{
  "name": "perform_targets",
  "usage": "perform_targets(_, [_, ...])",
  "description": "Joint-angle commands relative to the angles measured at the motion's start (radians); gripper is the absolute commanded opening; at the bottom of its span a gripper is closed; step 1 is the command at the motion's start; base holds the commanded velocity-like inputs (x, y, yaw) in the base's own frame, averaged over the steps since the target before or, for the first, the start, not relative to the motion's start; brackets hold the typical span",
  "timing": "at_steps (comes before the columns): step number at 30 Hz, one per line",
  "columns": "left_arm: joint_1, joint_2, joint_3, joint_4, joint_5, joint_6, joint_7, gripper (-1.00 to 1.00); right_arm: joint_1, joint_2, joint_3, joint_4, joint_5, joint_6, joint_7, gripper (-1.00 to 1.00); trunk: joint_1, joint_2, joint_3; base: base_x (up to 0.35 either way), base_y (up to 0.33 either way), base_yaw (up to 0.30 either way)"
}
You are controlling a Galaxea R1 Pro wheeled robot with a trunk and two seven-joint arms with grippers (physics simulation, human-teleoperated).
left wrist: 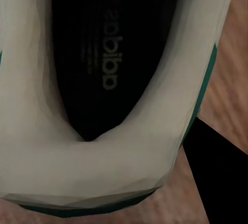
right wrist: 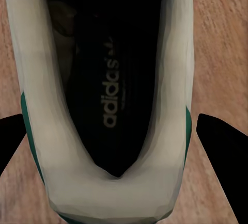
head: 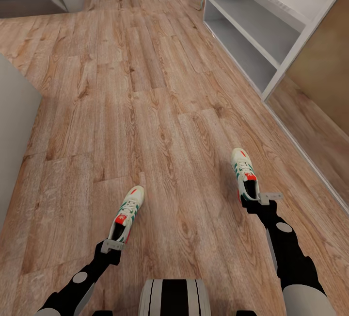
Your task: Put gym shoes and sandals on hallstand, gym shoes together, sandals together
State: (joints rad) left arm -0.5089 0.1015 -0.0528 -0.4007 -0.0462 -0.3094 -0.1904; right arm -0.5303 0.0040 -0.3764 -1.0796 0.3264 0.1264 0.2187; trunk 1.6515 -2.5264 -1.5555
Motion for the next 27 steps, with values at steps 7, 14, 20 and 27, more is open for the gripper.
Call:
perform_targets(7, [0.000,0.001,-0.003,-0.005,-0.005,-0.009,0.003,-1.00,-0.001,0.001,-0.003,-0.002,0.008,0.004,0.007,-1.00,0.000,0.000,-0.001,0.000,0.000,0.000])
perform_targets(14, [0.000,0.002,-0.003,-0.005,-0.004,-0.021,0.003,-1.00,-0.001,0.001,-0.003,-0.002,0.008,0.004,0.007,-1.00,0.000,0.000,-0.001,0.000,0.000,0.000])
perform_targets(20, [0.000,0.003,-0.003,-0.006,-0.003,-0.023,0.003,-1.00,-0.001,0.001,-0.003,-0.002,0.008,0.004,0.007,-1.00,-0.001,0.000,0.003,0.000,0.000,0.000])
perform_targets(27, [0.000,0.002,-0.003,-0.007,-0.003,-0.022,0.003,-1.00,0.000,0.001,-0.003,0.000,0.008,0.004,0.007,-1.00,-0.004,0.002,0.030,0.000,0.000,0.000])
